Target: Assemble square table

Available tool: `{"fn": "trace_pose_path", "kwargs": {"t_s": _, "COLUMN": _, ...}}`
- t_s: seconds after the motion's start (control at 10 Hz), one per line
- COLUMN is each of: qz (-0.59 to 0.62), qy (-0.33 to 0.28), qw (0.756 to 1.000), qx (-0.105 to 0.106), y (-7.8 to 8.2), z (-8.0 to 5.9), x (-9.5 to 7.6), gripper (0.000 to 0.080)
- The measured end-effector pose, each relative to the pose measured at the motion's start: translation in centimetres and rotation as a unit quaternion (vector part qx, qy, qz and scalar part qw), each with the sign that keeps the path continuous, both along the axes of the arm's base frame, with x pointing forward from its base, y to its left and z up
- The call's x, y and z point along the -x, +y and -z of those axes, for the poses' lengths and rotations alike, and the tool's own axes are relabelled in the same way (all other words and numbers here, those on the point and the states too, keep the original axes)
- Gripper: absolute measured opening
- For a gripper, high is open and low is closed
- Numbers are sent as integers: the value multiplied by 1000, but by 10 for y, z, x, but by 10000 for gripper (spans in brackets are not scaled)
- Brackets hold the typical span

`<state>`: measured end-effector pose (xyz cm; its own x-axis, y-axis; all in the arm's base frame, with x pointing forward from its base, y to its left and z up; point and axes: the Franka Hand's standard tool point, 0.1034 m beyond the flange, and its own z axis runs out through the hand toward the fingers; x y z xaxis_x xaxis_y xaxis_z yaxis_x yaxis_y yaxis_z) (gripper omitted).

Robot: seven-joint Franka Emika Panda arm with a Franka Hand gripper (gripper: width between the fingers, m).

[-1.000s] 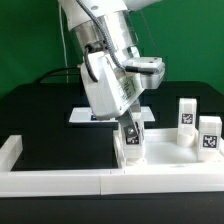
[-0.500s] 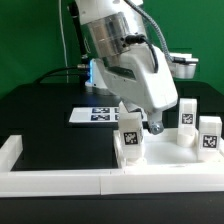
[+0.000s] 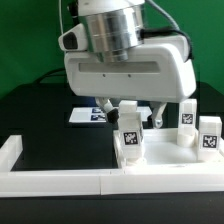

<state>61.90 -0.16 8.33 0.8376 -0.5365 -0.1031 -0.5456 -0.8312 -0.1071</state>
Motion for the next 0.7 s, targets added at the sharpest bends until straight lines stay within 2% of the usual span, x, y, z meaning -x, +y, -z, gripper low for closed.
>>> {"fn": "trace_pose_path", "kwargs": {"t_s": 0.2, "qz": -83, "qy": -13, "qw": 996, "qx": -2, "y": -3, "z": 5, "x": 0, "gripper": 649}}
{"fn": "trace_pose_path", "kwargs": {"t_s": 0.4, "qz": -73, "qy": -14, "qw": 997, "qx": -6, "y": -1, "z": 7, "x": -1, "gripper": 649}}
{"fn": "trace_pose_path", "kwargs": {"t_s": 0.6, "qz": -59, "qy": -11, "qw": 998, "qx": -6, "y": -1, "z": 8, "x": 0, "gripper": 400}}
{"fn": "trace_pose_path", "kwargs": {"t_s": 0.7, "qz": -18, "qy": -5, "qw": 1000, "qx": -7, "y": 1, "z": 8, "x": 0, "gripper": 400}}
